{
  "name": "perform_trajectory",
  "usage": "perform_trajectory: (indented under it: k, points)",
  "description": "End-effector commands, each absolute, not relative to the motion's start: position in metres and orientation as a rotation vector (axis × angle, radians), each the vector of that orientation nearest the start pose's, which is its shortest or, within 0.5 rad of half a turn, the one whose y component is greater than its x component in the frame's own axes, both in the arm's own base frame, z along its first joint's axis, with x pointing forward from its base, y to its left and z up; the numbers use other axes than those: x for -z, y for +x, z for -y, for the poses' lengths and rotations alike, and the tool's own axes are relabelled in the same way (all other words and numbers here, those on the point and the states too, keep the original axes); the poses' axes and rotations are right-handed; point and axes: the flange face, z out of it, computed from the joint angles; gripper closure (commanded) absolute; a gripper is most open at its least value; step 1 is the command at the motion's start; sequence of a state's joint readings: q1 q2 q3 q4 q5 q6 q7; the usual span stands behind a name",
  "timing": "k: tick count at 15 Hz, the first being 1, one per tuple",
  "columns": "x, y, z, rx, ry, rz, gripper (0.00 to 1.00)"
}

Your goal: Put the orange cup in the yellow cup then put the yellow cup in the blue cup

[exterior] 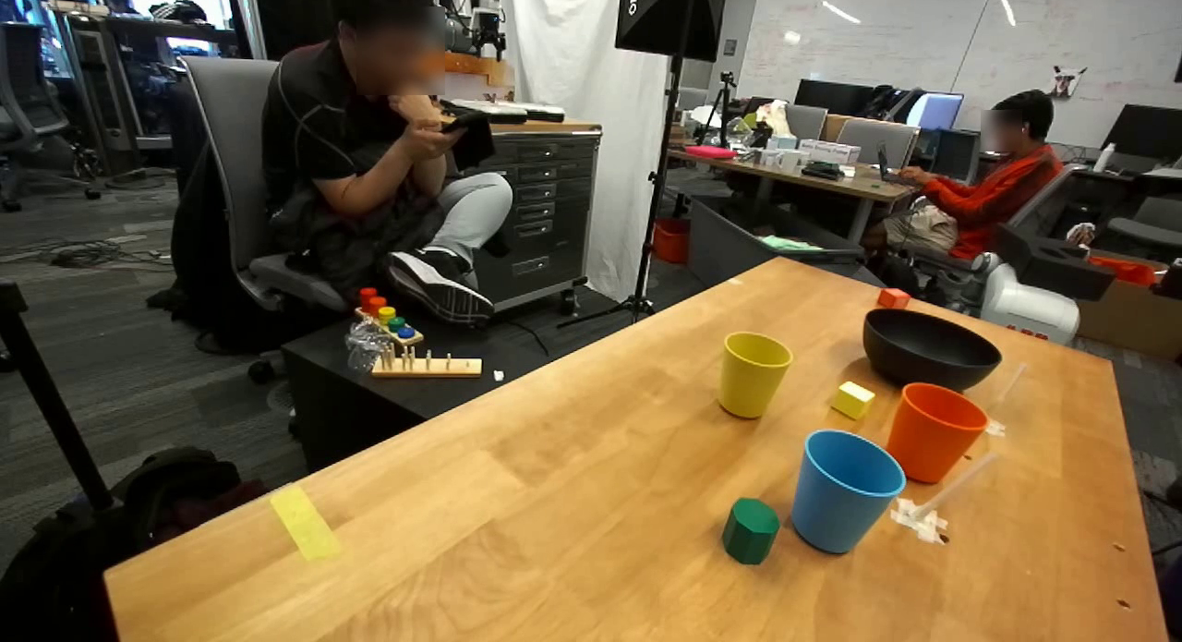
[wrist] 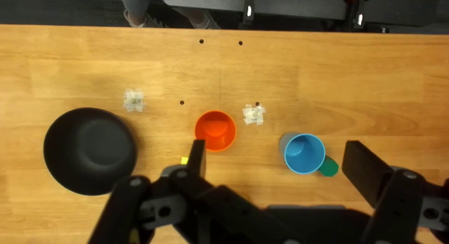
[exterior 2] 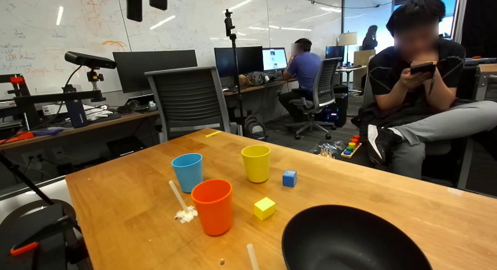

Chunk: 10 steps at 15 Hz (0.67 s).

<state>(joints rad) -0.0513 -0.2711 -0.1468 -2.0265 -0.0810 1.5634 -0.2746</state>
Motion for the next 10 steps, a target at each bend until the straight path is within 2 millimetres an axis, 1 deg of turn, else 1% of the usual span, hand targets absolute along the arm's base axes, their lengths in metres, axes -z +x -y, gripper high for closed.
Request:
perform_trajectory:
  k: [1, 7, 10]
  points:
    - [-0.548, 0.456, 0.101, -0.179, -3.074, 0.038, 0.0]
    - [-0.526, 0.486, 0.099, -0.049, -3.059, -0.002, 0.0]
    - [-0.509, 0.499, 0.099, -0.041, -3.061, -0.014, 0.0]
